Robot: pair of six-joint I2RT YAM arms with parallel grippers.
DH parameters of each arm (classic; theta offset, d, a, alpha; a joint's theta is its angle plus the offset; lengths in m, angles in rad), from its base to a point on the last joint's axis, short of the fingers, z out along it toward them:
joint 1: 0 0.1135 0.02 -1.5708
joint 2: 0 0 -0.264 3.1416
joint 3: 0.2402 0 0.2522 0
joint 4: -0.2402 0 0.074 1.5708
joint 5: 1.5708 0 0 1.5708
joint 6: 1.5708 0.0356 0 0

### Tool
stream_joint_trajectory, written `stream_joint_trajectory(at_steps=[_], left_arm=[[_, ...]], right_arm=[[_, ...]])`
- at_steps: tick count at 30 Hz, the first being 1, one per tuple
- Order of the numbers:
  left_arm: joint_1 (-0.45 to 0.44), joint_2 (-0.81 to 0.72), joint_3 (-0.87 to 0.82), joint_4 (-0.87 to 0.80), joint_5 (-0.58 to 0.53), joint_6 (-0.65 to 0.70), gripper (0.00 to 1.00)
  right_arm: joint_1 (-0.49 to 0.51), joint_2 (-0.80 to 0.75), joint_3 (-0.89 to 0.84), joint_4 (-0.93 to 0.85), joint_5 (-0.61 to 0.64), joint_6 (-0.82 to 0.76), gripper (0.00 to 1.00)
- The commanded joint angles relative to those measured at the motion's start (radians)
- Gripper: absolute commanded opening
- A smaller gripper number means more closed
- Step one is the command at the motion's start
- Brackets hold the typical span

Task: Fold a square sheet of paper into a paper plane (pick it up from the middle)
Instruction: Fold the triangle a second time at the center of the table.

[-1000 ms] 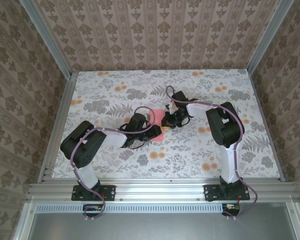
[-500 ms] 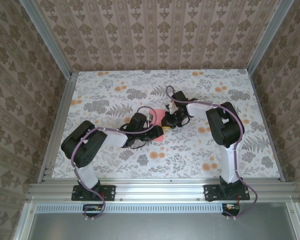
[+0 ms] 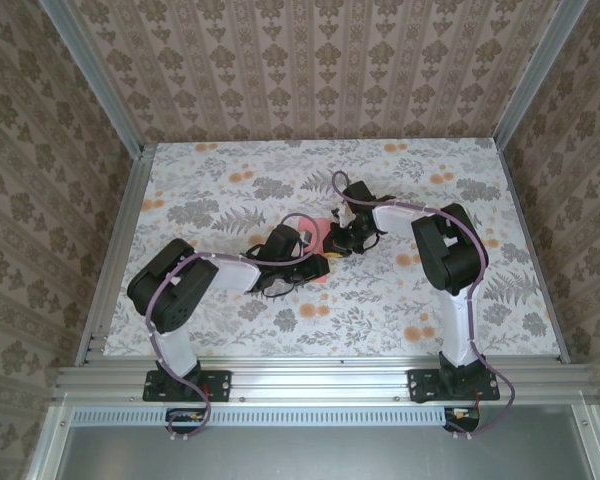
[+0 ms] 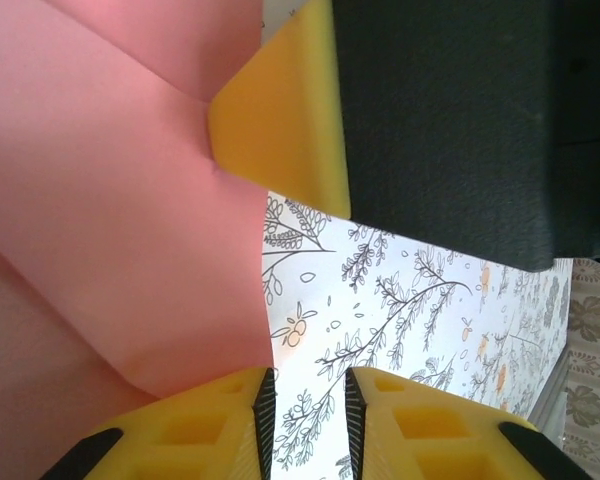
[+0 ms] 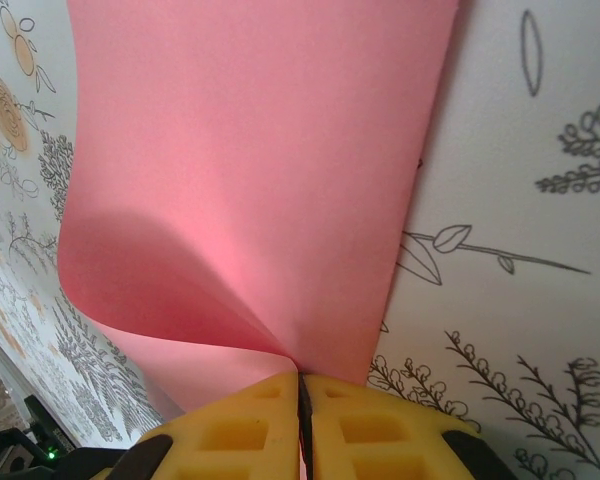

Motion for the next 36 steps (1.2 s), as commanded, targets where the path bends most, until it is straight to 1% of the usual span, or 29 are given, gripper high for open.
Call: stream_joint_trajectory(at_steps=[1, 11, 14, 18, 22, 27, 29, 33, 36], left_arm=[[-0.006, 0.029, 0.031, -0.017, 0.008, 0.028, 0.27], [-0.009, 0.056, 0.044, -0.022, 0.009, 0.025, 0.26], [-0.011, 0.062, 0.044, -0.023, 0.010, 0.025, 0.25], [-0.013, 0.062, 0.050, -0.056, -0.001, 0.027, 0.22], [-0.014, 0.061, 0.056, -0.111, -0.015, 0.033, 0.16], [-0.013, 0.064, 0.066, -0.176, -0.034, 0.032, 0.07], [-0.016, 0.067, 0.075, -0.203, -0.043, 0.032, 0.04], [-0.017, 0.075, 0.093, -0.235, -0.049, 0.032, 0.03], [-0.020, 0.077, 0.113, -0.267, -0.056, 0.038, 0.03]], right_arm=[[-0.016, 0.072, -0.020, -0.088, 0.173, 0.019, 0.11], [-0.018, 0.070, -0.021, -0.088, 0.167, 0.017, 0.13], [-0.018, 0.065, -0.021, -0.084, 0.159, 0.018, 0.15], [-0.020, 0.031, -0.022, -0.067, 0.132, 0.028, 0.22], [-0.029, -0.048, -0.035, -0.032, 0.108, 0.047, 0.25], [-0.044, -0.161, -0.092, 0.025, 0.141, 0.081, 0.28], [-0.043, -0.190, -0.118, 0.042, 0.150, 0.080, 0.28], [-0.038, -0.201, -0.146, 0.061, 0.133, 0.067, 0.26], [-0.027, -0.200, -0.155, 0.082, 0.100, 0.060, 0.20]])
